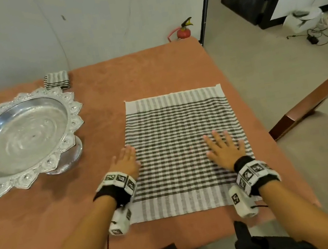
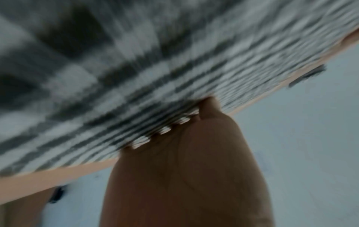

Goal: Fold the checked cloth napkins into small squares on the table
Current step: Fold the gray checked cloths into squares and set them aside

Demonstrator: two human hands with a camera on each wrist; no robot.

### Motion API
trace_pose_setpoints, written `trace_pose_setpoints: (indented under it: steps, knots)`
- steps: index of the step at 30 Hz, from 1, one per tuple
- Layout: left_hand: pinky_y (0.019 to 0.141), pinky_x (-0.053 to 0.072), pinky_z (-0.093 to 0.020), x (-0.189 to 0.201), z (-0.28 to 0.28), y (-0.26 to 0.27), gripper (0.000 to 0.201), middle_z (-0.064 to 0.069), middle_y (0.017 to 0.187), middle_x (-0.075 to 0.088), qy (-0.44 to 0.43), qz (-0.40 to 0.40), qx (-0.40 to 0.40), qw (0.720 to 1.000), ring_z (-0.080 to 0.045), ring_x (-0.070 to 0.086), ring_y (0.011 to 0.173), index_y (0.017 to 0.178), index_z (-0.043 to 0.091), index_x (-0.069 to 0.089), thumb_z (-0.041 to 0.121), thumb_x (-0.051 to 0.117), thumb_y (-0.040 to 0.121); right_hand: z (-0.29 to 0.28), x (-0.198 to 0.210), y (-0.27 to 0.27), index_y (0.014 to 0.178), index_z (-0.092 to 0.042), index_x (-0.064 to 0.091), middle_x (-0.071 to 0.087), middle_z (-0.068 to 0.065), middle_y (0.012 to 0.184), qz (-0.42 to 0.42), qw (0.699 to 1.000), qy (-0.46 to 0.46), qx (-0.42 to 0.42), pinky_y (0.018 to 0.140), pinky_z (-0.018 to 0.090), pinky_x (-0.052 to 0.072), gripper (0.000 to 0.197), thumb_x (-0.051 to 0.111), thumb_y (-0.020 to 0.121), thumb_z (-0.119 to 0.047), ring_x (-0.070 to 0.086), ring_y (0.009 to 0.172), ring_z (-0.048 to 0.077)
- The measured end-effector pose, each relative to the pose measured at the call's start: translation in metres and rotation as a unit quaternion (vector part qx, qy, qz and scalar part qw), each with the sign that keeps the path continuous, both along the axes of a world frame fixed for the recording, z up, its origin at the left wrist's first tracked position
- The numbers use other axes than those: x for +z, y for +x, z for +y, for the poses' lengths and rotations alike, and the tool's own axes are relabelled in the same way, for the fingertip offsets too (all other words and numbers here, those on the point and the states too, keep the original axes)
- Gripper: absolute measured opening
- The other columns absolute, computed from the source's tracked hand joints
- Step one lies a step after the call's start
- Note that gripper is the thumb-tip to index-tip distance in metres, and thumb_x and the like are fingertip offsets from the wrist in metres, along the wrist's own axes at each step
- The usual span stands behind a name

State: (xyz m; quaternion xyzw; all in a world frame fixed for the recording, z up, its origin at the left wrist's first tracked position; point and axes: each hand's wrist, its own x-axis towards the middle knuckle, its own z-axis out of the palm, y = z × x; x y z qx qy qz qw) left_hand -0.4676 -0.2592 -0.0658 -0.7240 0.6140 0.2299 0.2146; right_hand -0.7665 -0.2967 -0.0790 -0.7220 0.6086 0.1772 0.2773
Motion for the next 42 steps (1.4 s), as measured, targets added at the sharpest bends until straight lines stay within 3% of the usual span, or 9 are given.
trace_pose_setpoints:
  steps: [3, 7, 10, 15, 22, 28, 33, 39, 42]
  knots:
    - [0.119, 0.001, -0.042, 0.008, -0.031, -0.004, 0.056, -0.006, 0.158, -0.009, -0.046, -0.003, -0.069, 0.997, -0.021, -0.006, 0.147, 0.149, 0.01, -0.002, 0.021, 0.024, 0.101, -0.032, 0.01, 0.014, 0.149, -0.033, -0.004, -0.018, -0.001, 0.157, 0.015, 0.993, -0.012, -0.119, 0.115, 0.059, 0.002, 0.06, 0.03, 0.099, -0.038, -0.015, 0.144, 0.032]
    - [0.12, 0.003, -0.04, -0.004, -0.063, -0.076, 0.059, -0.006, 0.158, -0.011, -0.031, 0.083, -0.157, 0.984, -0.021, -0.007, 0.147, 0.149, 0.01, -0.002, 0.021, 0.029, 0.1, -0.049, 0.006, 0.083, 0.148, -0.039, -0.001, -0.017, -0.005, 0.157, -0.02, 0.999, -0.03, 0.005, 0.114, 0.058, 0.0, 0.062, 0.032, 0.099, -0.021, -0.016, 0.144, 0.03]
    - [0.119, 0.003, -0.039, -0.013, -0.08, -0.063, 0.059, 0.0, 0.157, -0.016, -0.011, 0.091, -0.15, 0.984, -0.017, -0.01, 0.146, 0.149, 0.015, -0.006, 0.027, 0.026, 0.101, -0.066, -0.003, 0.065, 0.145, -0.046, -0.007, -0.021, -0.011, 0.156, -0.019, 0.999, -0.002, 0.047, 0.112, 0.058, -0.005, 0.055, 0.024, 0.101, -0.034, -0.019, 0.144, 0.024]
    - [0.12, 0.002, -0.041, -0.007, -0.123, -0.015, 0.059, -0.005, 0.157, -0.019, -0.019, 0.036, -0.015, 0.999, -0.02, -0.01, 0.146, 0.149, 0.011, -0.01, 0.031, 0.019, 0.102, -0.12, 0.01, 0.006, 0.147, -0.039, -0.007, -0.02, -0.005, 0.157, 0.036, 0.994, -0.001, -0.108, 0.114, 0.058, 0.002, 0.056, 0.023, 0.1, -0.041, -0.016, 0.145, 0.029]
    - [0.118, 0.0, -0.044, -0.019, -0.168, -0.06, 0.059, 0.005, 0.156, -0.019, -0.028, 0.095, -0.084, 0.992, -0.021, -0.014, 0.146, 0.148, 0.023, -0.012, 0.03, 0.022, 0.101, -0.169, -0.005, 0.081, 0.146, -0.044, -0.006, -0.018, -0.009, 0.157, -0.022, 0.998, -0.027, 0.045, 0.113, 0.057, -0.007, 0.054, 0.021, 0.1, -0.039, -0.018, 0.144, 0.025]
    - [0.118, 0.001, -0.047, -0.017, -0.202, -0.007, 0.061, -0.001, 0.157, -0.018, -0.074, 0.009, 0.022, 0.997, -0.024, -0.012, 0.146, 0.149, 0.017, -0.011, 0.033, 0.023, 0.101, -0.212, -0.001, 0.028, 0.147, -0.041, -0.006, -0.018, -0.005, 0.157, 0.048, 0.994, -0.045, -0.09, 0.114, 0.06, -0.002, 0.057, 0.021, 0.097, -0.048, -0.016, 0.145, 0.027]
    - [0.118, 0.0, -0.046, -0.024, -0.188, -0.078, 0.06, 0.001, 0.157, -0.016, -0.067, 0.093, -0.09, 0.989, -0.021, -0.011, 0.146, 0.149, 0.019, -0.01, 0.032, 0.023, 0.101, -0.193, -0.013, 0.083, 0.147, -0.038, -0.009, -0.021, -0.004, 0.156, -0.019, 0.996, -0.072, 0.04, 0.113, 0.058, -0.002, 0.059, 0.025, 0.101, -0.029, -0.017, 0.145, 0.027]
    - [0.119, 0.0, -0.045, -0.011, -0.182, 0.011, 0.06, -0.002, 0.157, -0.017, -0.043, 0.007, 0.058, 0.997, -0.018, -0.011, 0.146, 0.148, 0.014, -0.011, 0.033, 0.02, 0.101, -0.19, -0.004, 0.003, 0.146, -0.04, -0.01, -0.02, -0.006, 0.157, 0.044, 0.993, -0.044, -0.096, 0.115, 0.057, -0.003, 0.054, 0.017, 0.099, -0.042, -0.015, 0.145, 0.023]
    - [0.118, -0.002, -0.045, -0.01, -0.152, -0.039, 0.06, -0.004, 0.156, -0.02, -0.067, 0.049, -0.032, 0.996, -0.023, -0.013, 0.146, 0.148, 0.015, -0.013, 0.033, 0.02, 0.101, -0.162, 0.003, 0.041, 0.149, -0.032, -0.009, -0.019, 0.001, 0.157, 0.041, 0.993, -0.102, -0.037, 0.116, 0.057, -0.001, 0.06, 0.026, 0.1, -0.033, -0.015, 0.145, 0.031]
